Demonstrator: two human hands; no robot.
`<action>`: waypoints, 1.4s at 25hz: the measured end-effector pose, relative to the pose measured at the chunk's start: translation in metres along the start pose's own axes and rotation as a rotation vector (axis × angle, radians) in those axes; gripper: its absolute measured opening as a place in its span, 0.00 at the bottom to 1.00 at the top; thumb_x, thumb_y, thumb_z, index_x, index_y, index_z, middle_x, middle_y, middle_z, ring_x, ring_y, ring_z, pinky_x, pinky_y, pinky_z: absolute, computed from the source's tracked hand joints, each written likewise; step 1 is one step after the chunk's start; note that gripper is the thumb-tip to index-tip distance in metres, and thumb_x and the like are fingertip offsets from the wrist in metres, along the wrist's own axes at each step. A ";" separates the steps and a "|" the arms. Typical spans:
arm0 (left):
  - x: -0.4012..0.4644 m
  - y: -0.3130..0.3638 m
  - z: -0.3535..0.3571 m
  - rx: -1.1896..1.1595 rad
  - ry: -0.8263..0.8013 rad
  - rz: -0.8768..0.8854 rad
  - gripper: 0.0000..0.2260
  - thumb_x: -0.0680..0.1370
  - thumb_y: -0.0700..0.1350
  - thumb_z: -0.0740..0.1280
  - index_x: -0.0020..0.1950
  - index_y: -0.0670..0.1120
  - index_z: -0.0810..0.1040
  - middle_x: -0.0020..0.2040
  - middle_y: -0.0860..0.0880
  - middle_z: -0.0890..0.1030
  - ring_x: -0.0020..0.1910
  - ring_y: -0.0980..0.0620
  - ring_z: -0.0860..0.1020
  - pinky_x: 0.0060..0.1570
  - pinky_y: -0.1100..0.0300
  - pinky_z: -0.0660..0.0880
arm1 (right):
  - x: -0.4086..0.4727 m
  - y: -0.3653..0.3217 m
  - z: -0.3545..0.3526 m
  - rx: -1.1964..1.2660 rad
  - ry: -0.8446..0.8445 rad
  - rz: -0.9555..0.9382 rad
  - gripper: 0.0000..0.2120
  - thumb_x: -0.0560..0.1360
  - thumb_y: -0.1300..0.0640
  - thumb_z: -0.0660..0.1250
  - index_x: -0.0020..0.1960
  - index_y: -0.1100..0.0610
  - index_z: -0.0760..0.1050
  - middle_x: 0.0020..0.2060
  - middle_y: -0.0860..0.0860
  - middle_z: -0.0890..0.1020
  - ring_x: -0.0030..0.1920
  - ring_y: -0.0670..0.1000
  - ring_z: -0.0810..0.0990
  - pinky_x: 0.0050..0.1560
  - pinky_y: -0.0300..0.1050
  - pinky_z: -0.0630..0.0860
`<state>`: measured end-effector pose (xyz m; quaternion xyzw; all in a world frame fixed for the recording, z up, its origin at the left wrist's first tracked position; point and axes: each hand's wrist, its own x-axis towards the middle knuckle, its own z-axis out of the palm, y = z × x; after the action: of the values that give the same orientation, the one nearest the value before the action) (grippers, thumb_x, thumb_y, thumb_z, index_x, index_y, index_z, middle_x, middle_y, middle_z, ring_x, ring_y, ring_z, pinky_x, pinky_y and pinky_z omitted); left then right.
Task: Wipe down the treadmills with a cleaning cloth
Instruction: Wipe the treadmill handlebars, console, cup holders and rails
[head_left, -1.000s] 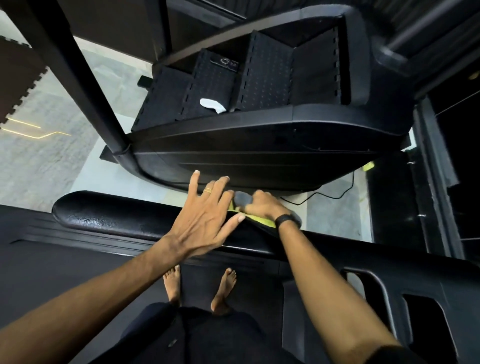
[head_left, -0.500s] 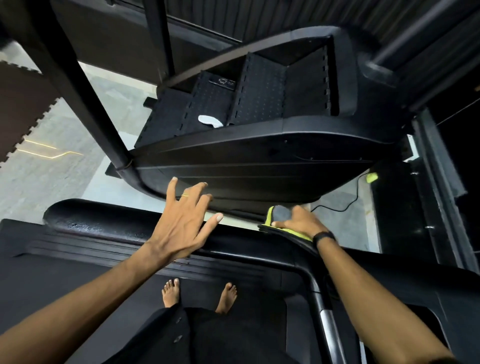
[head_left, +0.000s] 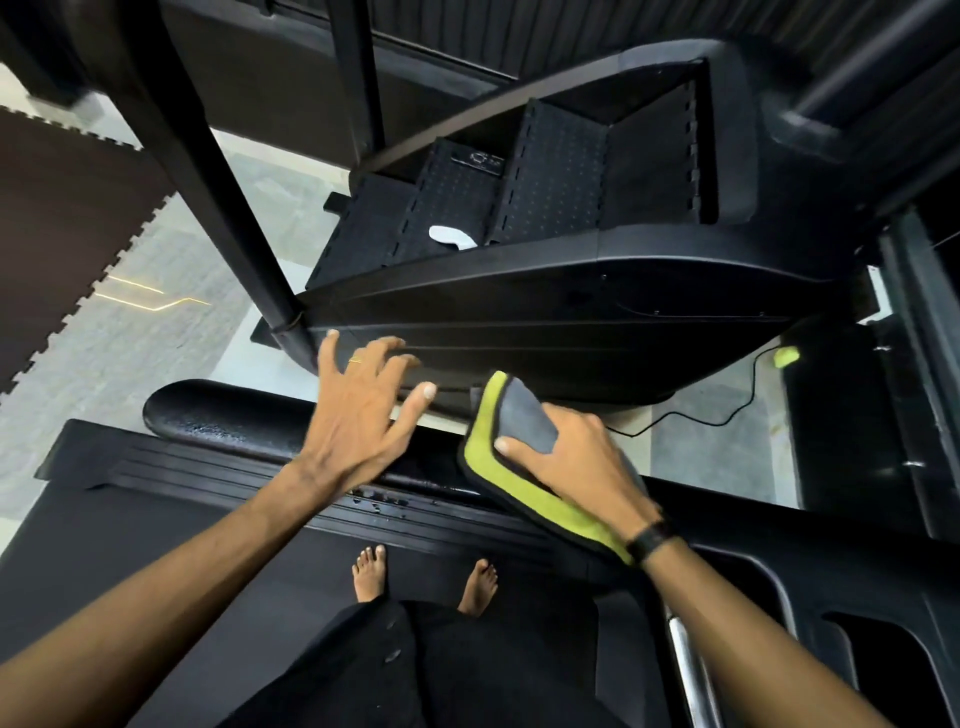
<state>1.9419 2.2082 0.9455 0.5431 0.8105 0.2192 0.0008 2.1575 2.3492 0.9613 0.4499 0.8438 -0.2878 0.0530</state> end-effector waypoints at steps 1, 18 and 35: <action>-0.003 -0.012 -0.004 0.021 0.016 -0.016 0.24 0.83 0.58 0.52 0.59 0.42 0.79 0.61 0.43 0.78 0.62 0.45 0.77 0.74 0.36 0.51 | -0.005 0.015 -0.009 0.017 -0.003 0.041 0.30 0.65 0.24 0.64 0.51 0.49 0.78 0.44 0.46 0.84 0.45 0.52 0.82 0.45 0.52 0.80; -0.016 -0.046 -0.003 0.048 -0.019 -0.098 0.25 0.83 0.58 0.49 0.57 0.43 0.79 0.58 0.46 0.78 0.60 0.48 0.77 0.74 0.38 0.53 | 0.027 -0.033 0.027 -0.052 0.026 -0.036 0.29 0.69 0.28 0.63 0.53 0.52 0.79 0.48 0.53 0.84 0.49 0.58 0.82 0.48 0.52 0.79; -0.017 -0.045 -0.001 0.020 0.028 -0.158 0.23 0.83 0.58 0.48 0.51 0.45 0.78 0.53 0.49 0.79 0.55 0.49 0.77 0.73 0.41 0.54 | 0.071 -0.071 0.054 -0.132 -0.087 0.057 0.30 0.71 0.31 0.66 0.58 0.56 0.79 0.56 0.58 0.83 0.57 0.62 0.81 0.53 0.52 0.77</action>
<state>1.9090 2.1784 0.9262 0.4743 0.8530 0.2179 0.0012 2.0506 2.3417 0.9224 0.4562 0.8448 -0.2490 0.1274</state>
